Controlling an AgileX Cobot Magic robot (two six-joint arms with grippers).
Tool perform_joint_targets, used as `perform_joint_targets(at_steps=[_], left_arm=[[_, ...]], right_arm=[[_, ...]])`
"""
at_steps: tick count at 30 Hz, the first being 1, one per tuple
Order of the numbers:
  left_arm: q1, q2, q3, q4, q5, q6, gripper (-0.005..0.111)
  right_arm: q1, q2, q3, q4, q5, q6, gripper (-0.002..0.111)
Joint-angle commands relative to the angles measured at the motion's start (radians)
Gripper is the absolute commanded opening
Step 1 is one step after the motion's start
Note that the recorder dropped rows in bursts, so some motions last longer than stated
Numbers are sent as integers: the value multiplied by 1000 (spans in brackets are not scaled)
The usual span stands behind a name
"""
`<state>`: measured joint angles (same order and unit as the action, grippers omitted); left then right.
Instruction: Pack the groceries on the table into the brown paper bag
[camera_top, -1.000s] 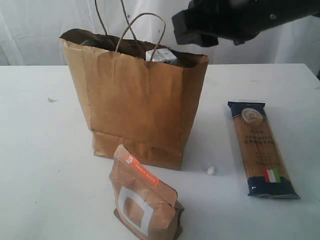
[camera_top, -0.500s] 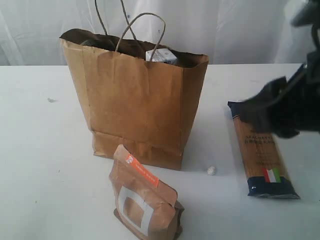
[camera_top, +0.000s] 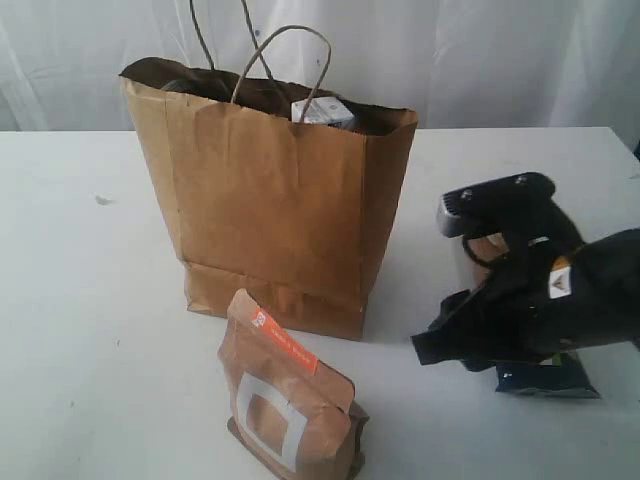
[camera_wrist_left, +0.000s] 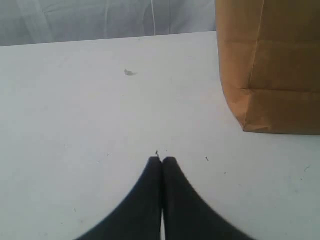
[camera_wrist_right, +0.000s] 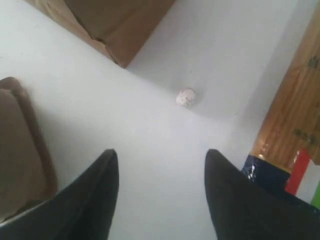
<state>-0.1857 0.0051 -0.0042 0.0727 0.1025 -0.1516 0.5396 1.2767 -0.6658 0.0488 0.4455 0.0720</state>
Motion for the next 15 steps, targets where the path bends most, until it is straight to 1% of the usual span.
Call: perform_joint_targets(at_steps=[1,7,15], left_arm=[[3,-5,4,-3,-5,3,0],[3,-5,4,-3,-5,3,0],[3,-5,4,-3,-5,3,0]], right_arm=[[-19,165,-18,-9,-119,42,49],[-22,320,-66,-9,-133,42,49],[-22,422,-151,-24,-137,42,49]])
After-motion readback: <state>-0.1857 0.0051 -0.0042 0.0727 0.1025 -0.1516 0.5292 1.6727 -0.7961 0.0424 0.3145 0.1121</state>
